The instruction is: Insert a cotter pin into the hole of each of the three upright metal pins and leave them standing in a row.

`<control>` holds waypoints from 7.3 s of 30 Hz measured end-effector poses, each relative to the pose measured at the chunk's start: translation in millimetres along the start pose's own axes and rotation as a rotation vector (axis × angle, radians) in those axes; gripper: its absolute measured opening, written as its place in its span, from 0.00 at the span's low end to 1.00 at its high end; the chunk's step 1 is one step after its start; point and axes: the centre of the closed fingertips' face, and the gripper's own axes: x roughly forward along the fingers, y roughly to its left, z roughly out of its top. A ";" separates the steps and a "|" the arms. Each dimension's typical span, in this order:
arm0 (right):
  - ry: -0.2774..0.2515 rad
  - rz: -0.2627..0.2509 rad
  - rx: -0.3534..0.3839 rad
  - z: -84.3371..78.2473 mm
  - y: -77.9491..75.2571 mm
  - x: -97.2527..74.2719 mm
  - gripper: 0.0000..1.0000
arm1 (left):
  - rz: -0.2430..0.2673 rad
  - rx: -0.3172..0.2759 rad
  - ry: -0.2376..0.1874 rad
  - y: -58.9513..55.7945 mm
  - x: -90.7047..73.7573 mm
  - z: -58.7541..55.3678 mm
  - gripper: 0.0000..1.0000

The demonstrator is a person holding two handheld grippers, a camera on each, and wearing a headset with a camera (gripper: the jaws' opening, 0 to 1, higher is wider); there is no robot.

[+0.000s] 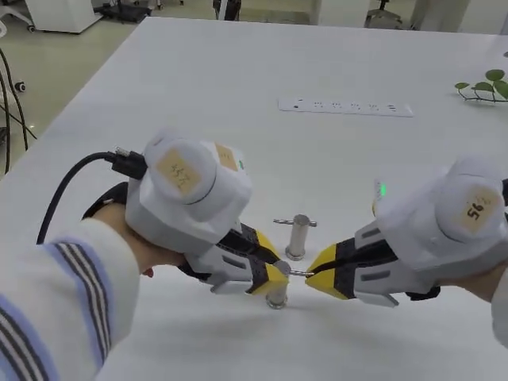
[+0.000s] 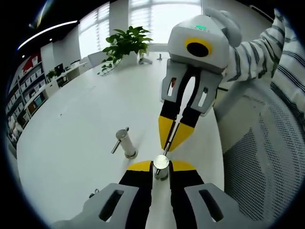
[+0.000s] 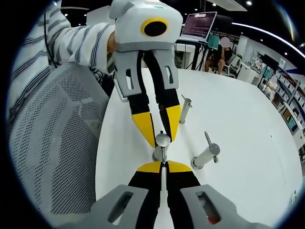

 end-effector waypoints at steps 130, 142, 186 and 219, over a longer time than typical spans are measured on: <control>-0.125 -0.039 0.091 -71.8 -68.2 -43.5 0.09 | 0.168 -0.408 -0.098 -31.5 -68.5 -69.8 0.93; -0.118 -0.012 0.081 -77.9 -72.3 -31.6 0.09 | 0.183 -0.428 -0.088 -30.9 -68.2 -69.1 0.94; -0.222 -0.153 0.271 -63.5 -72.6 -59.3 0.70 | 0.198 -0.412 -0.162 -29.7 -66.8 -53.4 0.99; -0.133 -0.247 0.677 -88.6 -0.7 -73.5 0.98 | 0.227 -0.525 -0.161 -23.7 -73.1 -71.2 0.99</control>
